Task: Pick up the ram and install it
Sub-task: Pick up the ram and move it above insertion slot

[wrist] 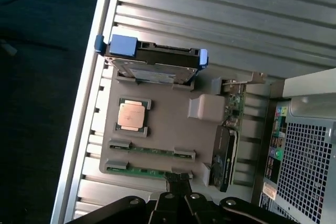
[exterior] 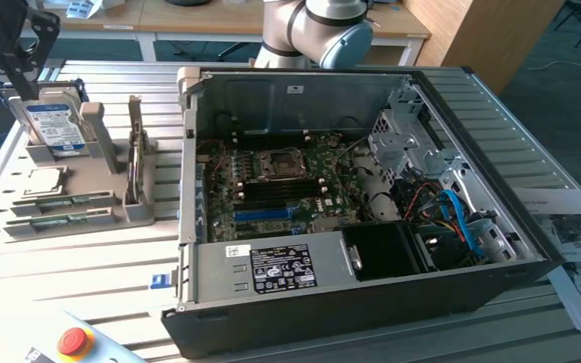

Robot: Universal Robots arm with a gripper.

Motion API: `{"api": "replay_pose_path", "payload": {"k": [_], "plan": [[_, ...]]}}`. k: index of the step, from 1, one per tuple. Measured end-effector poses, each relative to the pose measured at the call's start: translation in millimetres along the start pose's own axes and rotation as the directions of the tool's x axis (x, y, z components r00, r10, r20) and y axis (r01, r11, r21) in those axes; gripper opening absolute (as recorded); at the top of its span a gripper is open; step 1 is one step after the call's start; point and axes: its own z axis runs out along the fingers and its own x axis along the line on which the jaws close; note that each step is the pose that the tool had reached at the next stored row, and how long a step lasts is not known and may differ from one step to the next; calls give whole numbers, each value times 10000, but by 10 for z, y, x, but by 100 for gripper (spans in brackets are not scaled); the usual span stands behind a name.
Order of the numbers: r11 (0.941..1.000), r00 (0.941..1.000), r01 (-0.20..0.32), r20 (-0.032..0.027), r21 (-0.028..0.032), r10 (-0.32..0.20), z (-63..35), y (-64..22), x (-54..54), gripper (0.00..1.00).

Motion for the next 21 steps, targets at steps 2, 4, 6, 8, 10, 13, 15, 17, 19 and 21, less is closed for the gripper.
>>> {"api": "replay_pose_path", "payload": {"k": [2, 4, 6, 8, 10, 13, 15, 17, 19, 21], "plan": [[9994, 9994, 359, -17, -8, -359, 1, 0, 0, 10], [9973, 9973, 729, -33, -17, -729, 2, 0, 0, 10], [9941, 9941, 1086, -50, -26, -1086, 2, 0, 0, 10], [9893, 9893, 1458, -66, -37, -1458, 3, 0, 0, 10], [9834, 9834, 1812, -81, -47, -1812, 3, 0, 0, 10], [9722, 9722, 2339, -104, -64, -2339, 4, 0, 0, 10], [9629, 9628, 2697, -117, -76, -2698, 5, 0, 0, 10], [9526, 9525, 3041, -132, -89, -3042, 6, 0, 0, 10], [9410, 9409, 3382, -145, -102, -3383, 7, 0, 0, 10], [9281, 9280, 3722, -158, -116, -3723, 7, 0, 0, 10]]}}
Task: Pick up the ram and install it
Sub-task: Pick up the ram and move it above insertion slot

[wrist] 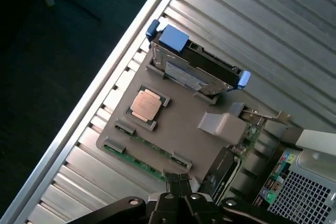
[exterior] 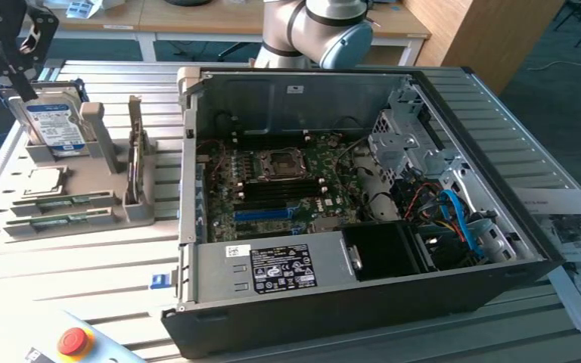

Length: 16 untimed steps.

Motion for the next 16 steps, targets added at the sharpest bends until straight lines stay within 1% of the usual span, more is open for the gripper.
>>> {"api": "replay_pose_path", "payload": {"k": [3, 5, 7, 10, 12, 13, 16], "plan": [[9985, 9985, 550, -26, -13, -550, 1, 0, 0, 10], [9959, 9959, 908, -42, -22, -908, 2, 0, 0, 10], [9920, 9920, 1265, -57, -31, -1265, 2, 0, 0, 10], [9834, 9834, 1813, -82, -48, -1814, 3, 0, 0, 10], [9763, 9762, 2165, -96, -59, -2166, 4, 0, 0, 10], [9724, 9723, 2334, -103, -65, -2335, 4, 0, 0, 10], [9579, 9578, 2870, -125, -83, -2871, 4, 0, 0, 10]]}}
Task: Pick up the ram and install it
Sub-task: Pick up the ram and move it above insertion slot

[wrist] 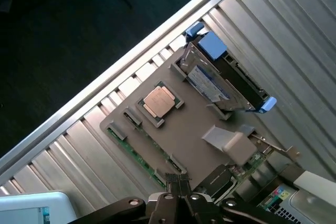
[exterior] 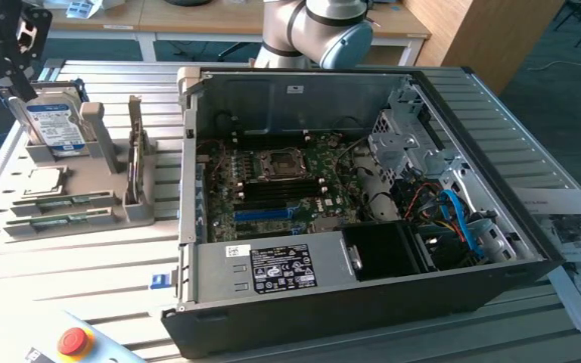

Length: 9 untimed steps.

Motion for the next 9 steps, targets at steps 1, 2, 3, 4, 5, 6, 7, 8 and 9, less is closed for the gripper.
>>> {"api": "replay_pose_path", "payload": {"k": [1, 2, 3, 4, 5, 6, 7, 8, 9], "plan": [[9998, 9998, 180, -8, -4, -180, 0, 0, 0, 10], [9994, 9994, 359, -16, -8, -359, 0, 0, 0, 10], [9985, 9985, 539, -24, -12, -539, 0, 0, 0, 10], [9974, 9974, 717, -33, -16, -717, 0, 0, 0, 10], [9958, 9958, 913, -41, -21, -913, 1, 0, 0, 10], [9940, 9940, 1092, -49, -26, -1093, 1, 0, 0, 10], [9919, 9919, 1270, -57, -32, -1270, 0, 0, 0, 10], [9895, 9894, 1448, -65, -37, -1448, 0, 0, 0, 10], [9867, 9867, 1626, -72, -42, -1626, 1, 0, 0, 10]]}}
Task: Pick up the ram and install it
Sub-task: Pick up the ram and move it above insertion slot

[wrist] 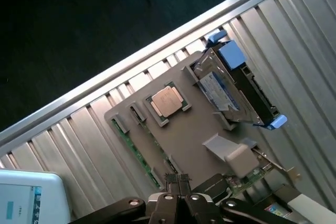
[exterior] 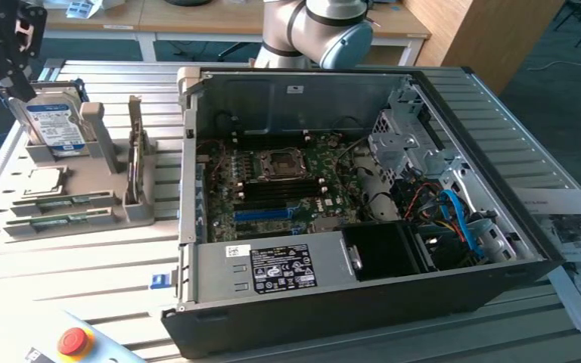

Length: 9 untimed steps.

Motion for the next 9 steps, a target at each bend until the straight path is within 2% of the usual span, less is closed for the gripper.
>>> {"api": "replay_pose_path", "payload": {"k": [5, 9], "plan": [[9960, 9960, 896, -42, -22, -896, 0, 0, 0, 10], [9872, 9871, 1597, -72, -41, -1597, 0, 0, 0, 10]]}}
